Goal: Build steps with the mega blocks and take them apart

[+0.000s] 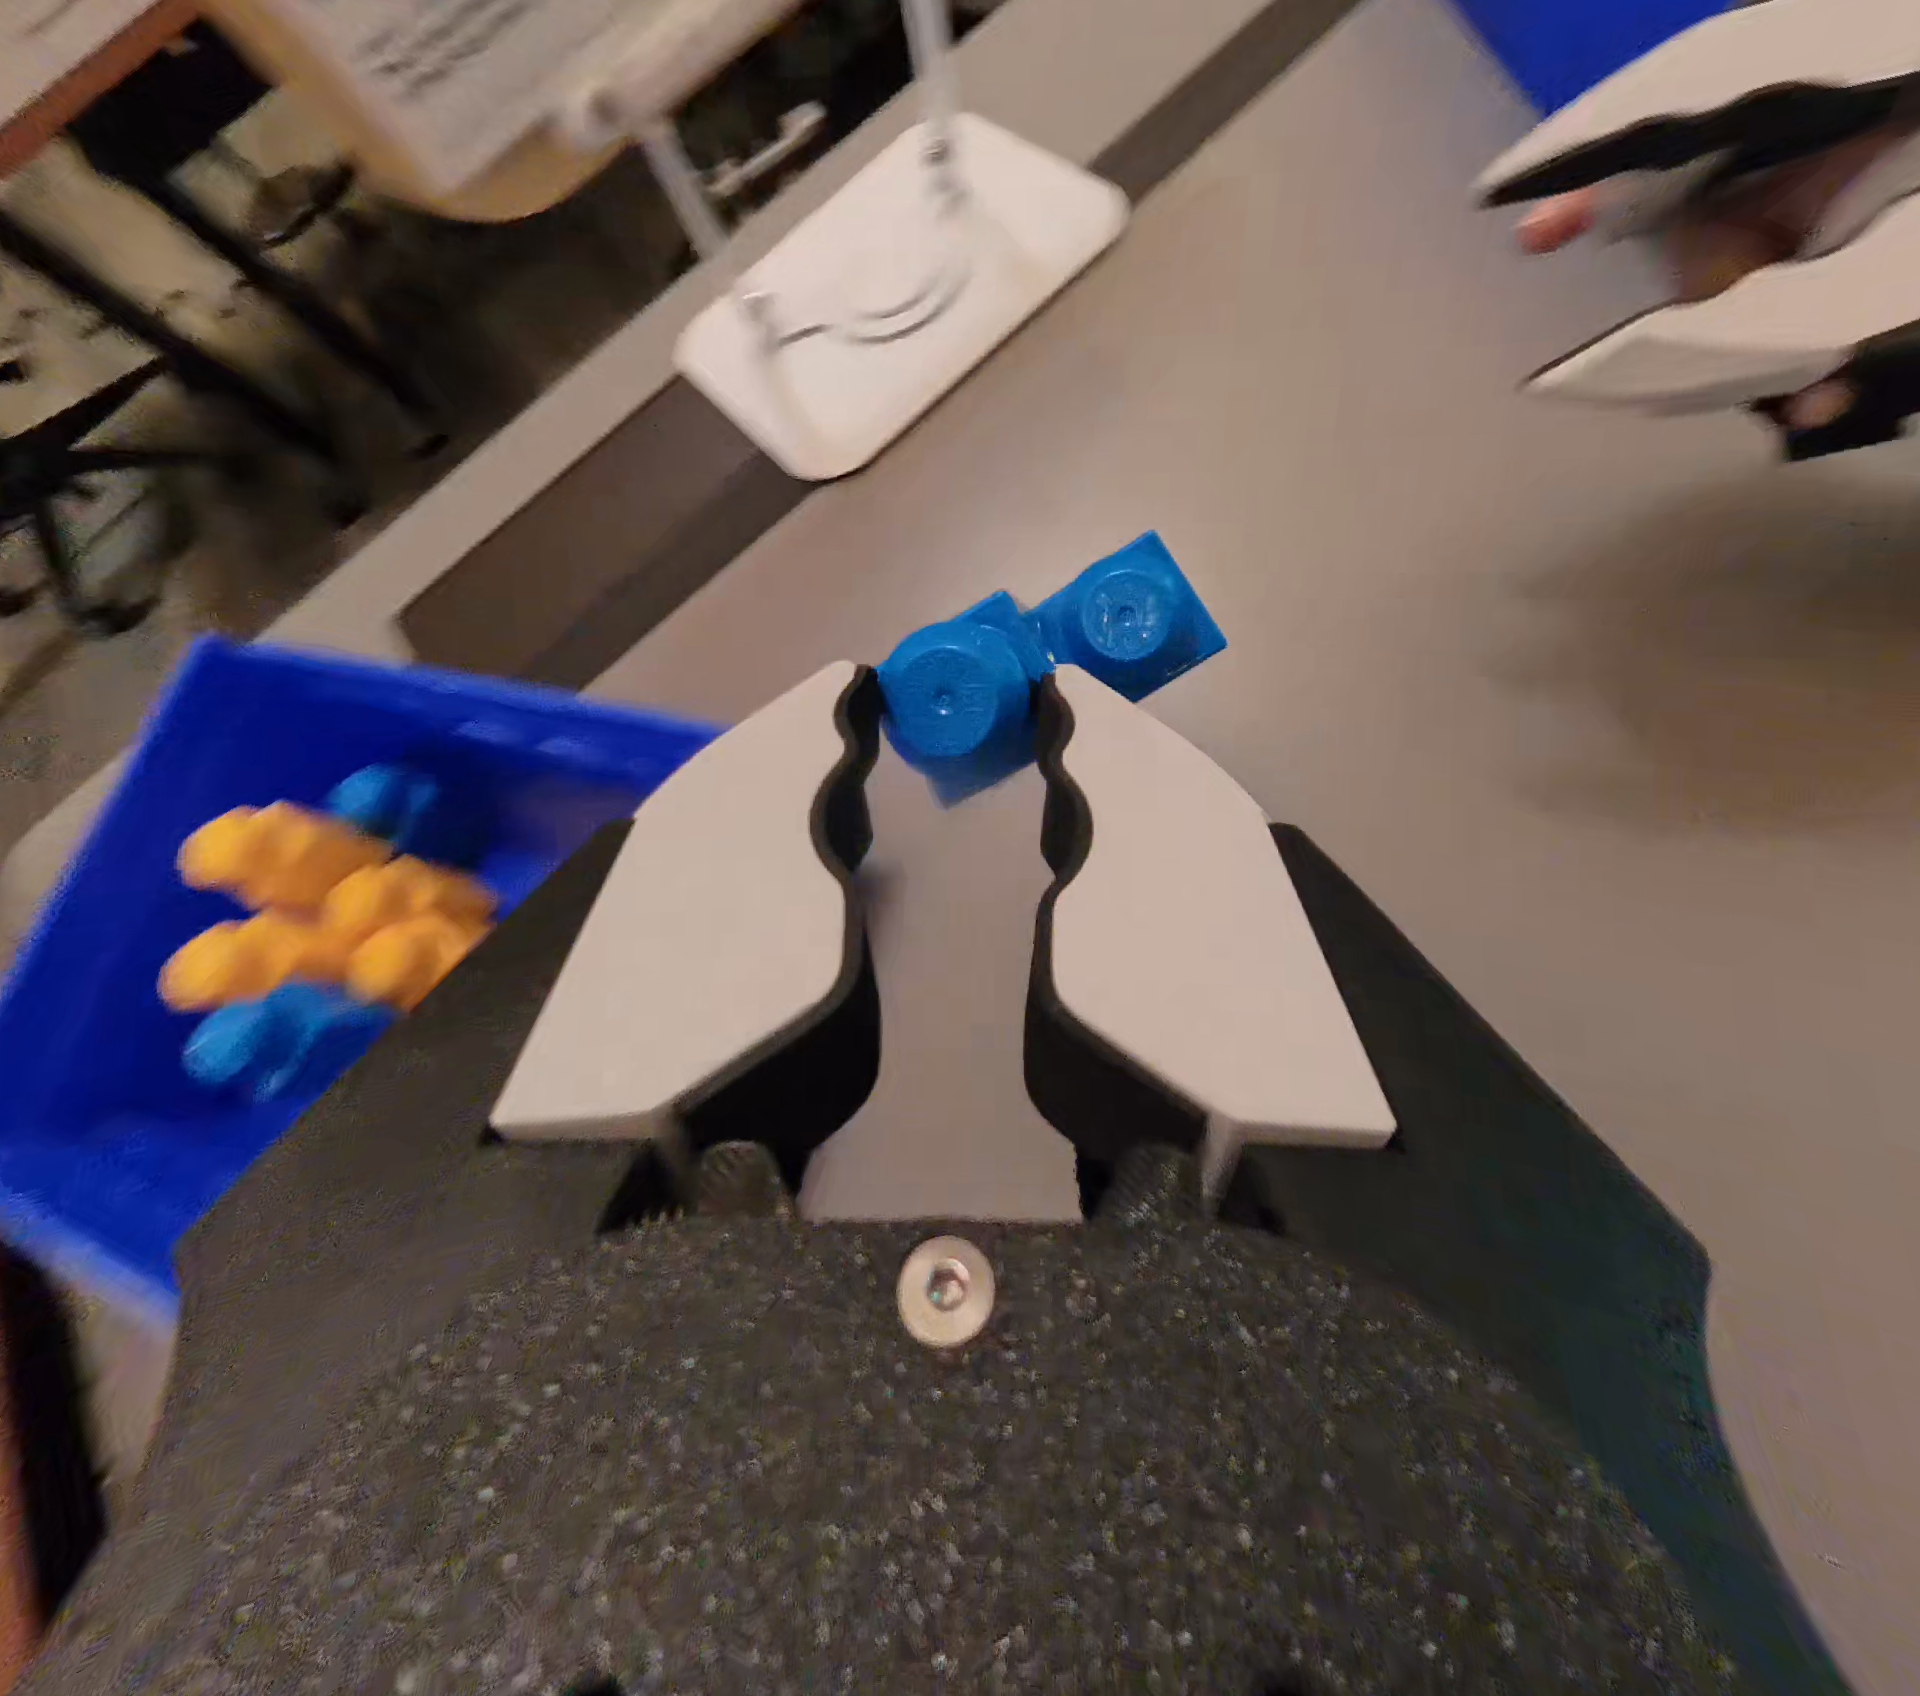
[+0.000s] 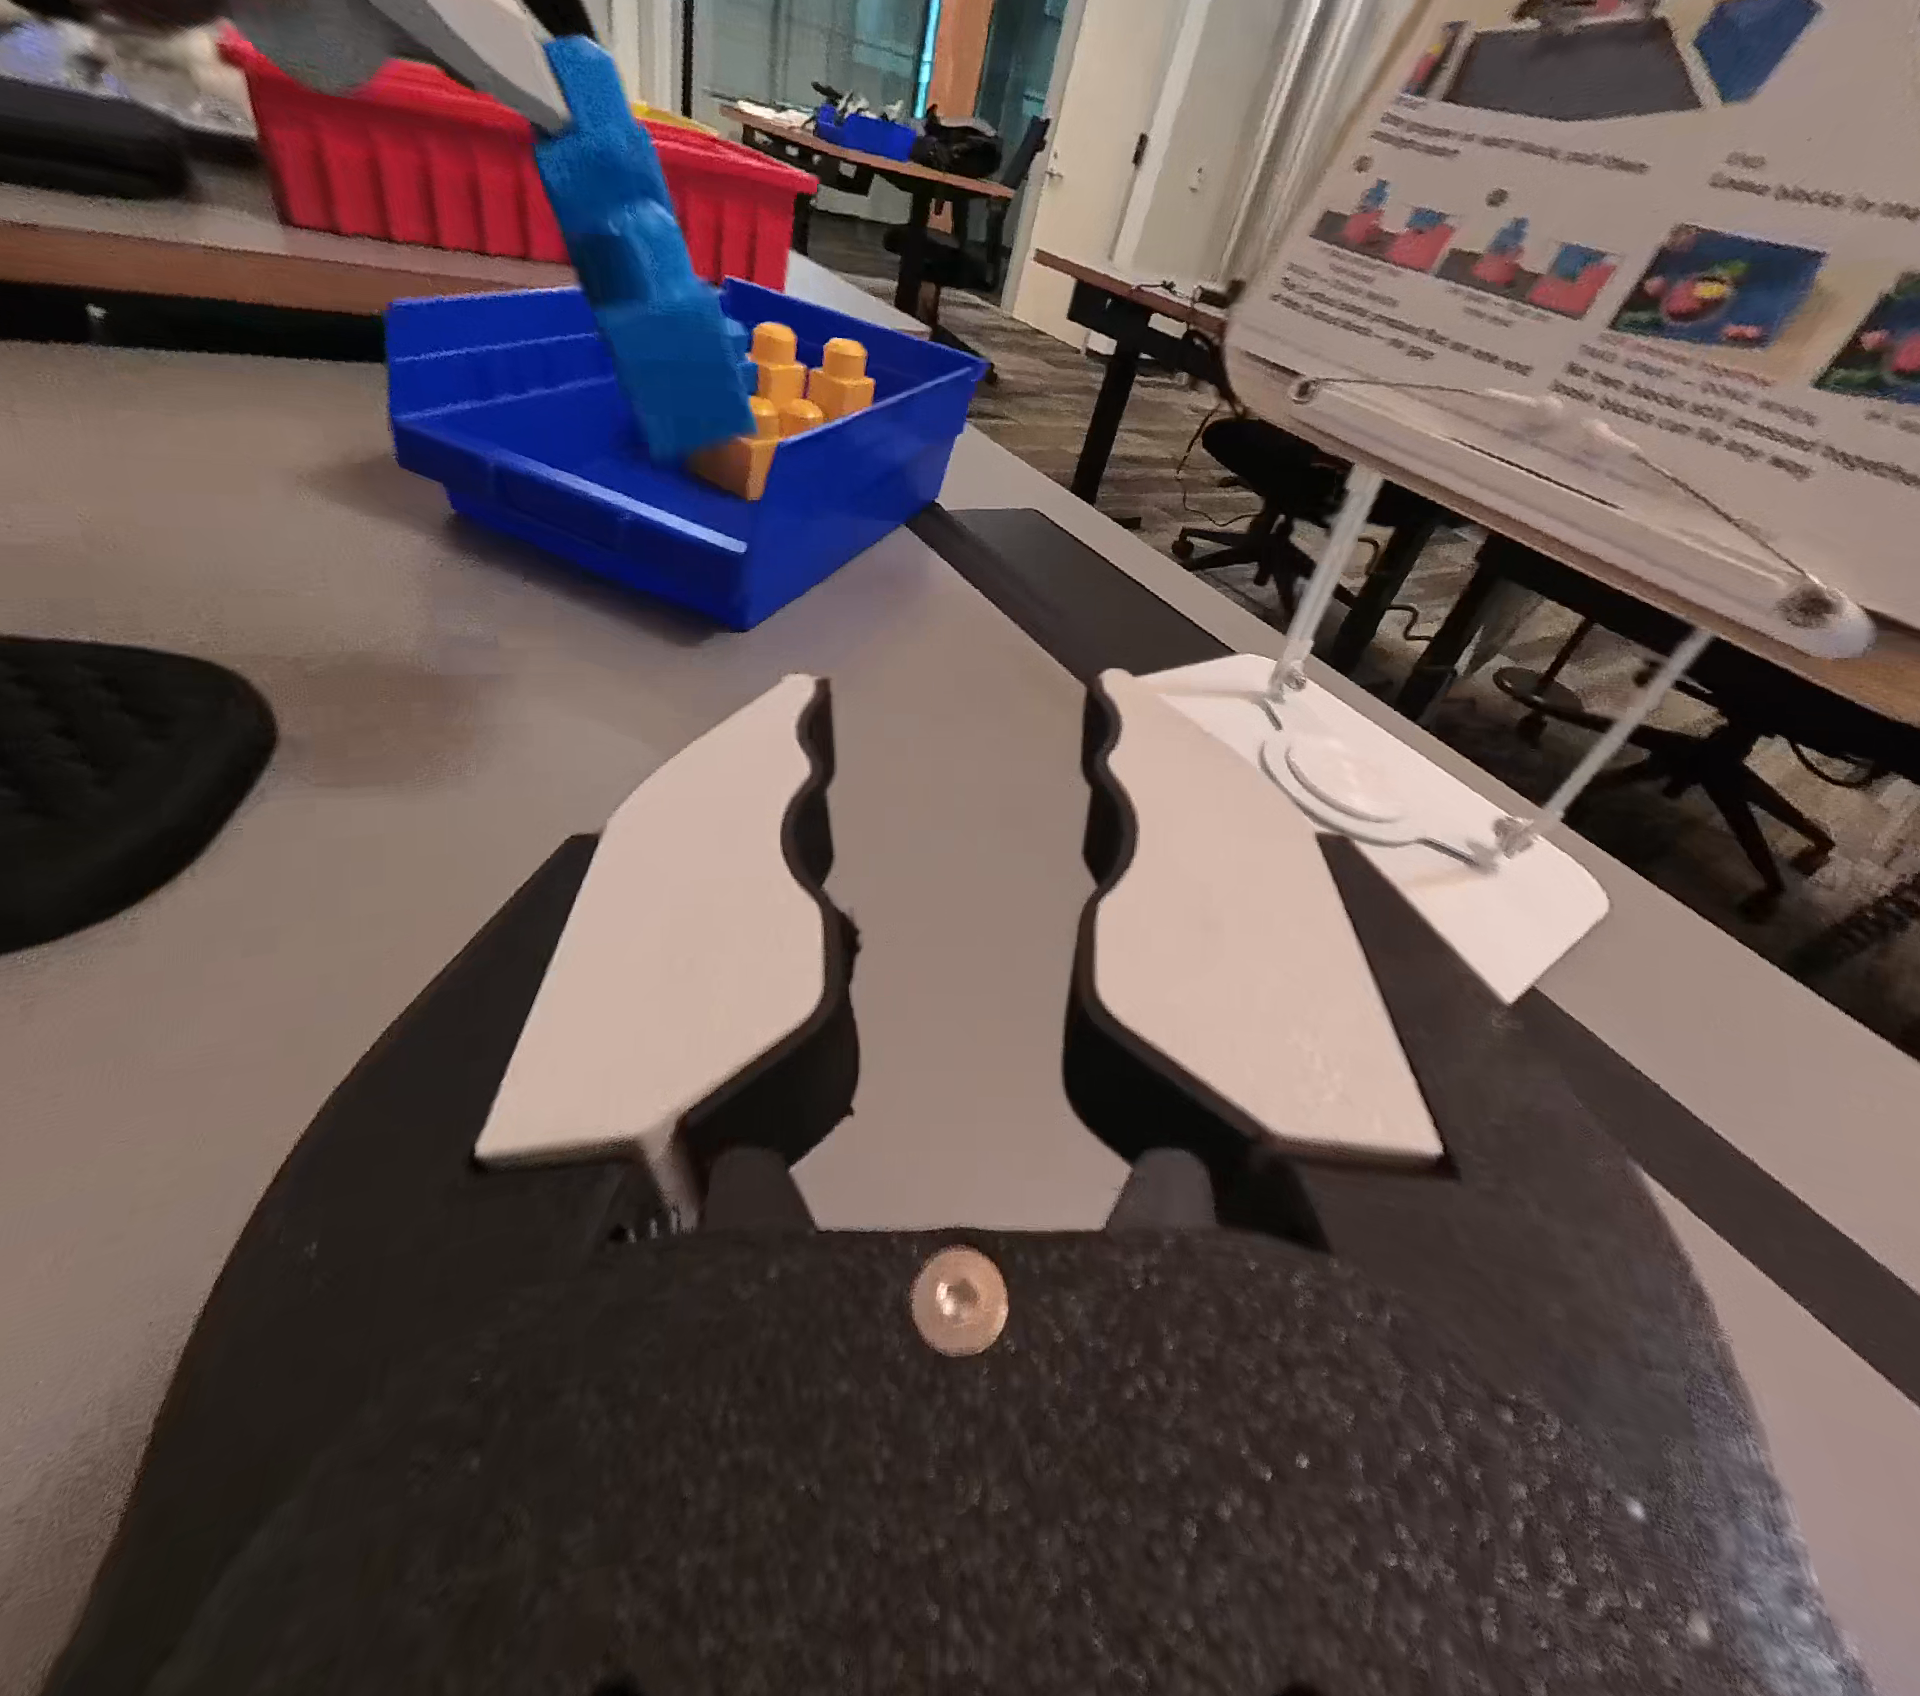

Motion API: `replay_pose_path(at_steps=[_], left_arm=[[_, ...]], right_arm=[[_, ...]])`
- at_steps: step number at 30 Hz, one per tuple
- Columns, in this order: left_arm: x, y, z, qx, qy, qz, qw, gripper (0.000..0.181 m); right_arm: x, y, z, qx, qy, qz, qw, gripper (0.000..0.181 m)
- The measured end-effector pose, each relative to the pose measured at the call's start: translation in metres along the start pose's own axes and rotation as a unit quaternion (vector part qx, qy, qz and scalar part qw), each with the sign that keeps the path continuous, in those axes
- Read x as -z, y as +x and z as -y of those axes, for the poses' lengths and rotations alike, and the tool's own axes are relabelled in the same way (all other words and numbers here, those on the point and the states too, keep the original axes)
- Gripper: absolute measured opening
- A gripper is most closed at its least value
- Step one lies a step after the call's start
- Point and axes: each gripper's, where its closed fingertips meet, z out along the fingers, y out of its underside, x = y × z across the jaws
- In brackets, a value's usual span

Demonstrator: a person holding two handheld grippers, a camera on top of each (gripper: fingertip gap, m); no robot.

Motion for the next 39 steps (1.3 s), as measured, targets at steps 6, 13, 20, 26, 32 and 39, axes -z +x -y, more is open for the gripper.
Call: replay_pose_path(at_steps=[6,13,20,26,32,39], left_arm=[[-0.067,0.092,0.013,-0.014,0.015,-0.121,0.992,0.030],[-0.100,0.149,0.034,-0.017,0.044,-0.192,0.980,0.029],[-0.099,0.154,0.048,0.002,0.125,-0.203,0.971,0.028],[-0.075,0.146,0.061,0.069,0.280,-0.256,0.923,0.061],[-0.055,0.162,0.062,0.127,0.335,-0.376,0.855,0.056],[-0.047,0.174,0.068,0.155,0.369,-0.398,0.826,0.032]], right_arm=[[-0.010,-0.033,-0.011,0.044,-0.043,0.050,0.997,0.073],[-0.011,-0.022,-0.036,0.086,-0.095,0.033,0.991,0.048],[-0.006,-0.014,-0.034,0.113,-0.088,0.029,0.989,0.036],[0.007,-0.005,-0.007,-0.030,0.010,0.086,0.996,0.036],[0.031,-0.018,0.039,-0.253,0.167,0.240,0.922,0.036],[0.030,-0.033,0.056,-0.307,0.217,0.259,0.890,0.036]])
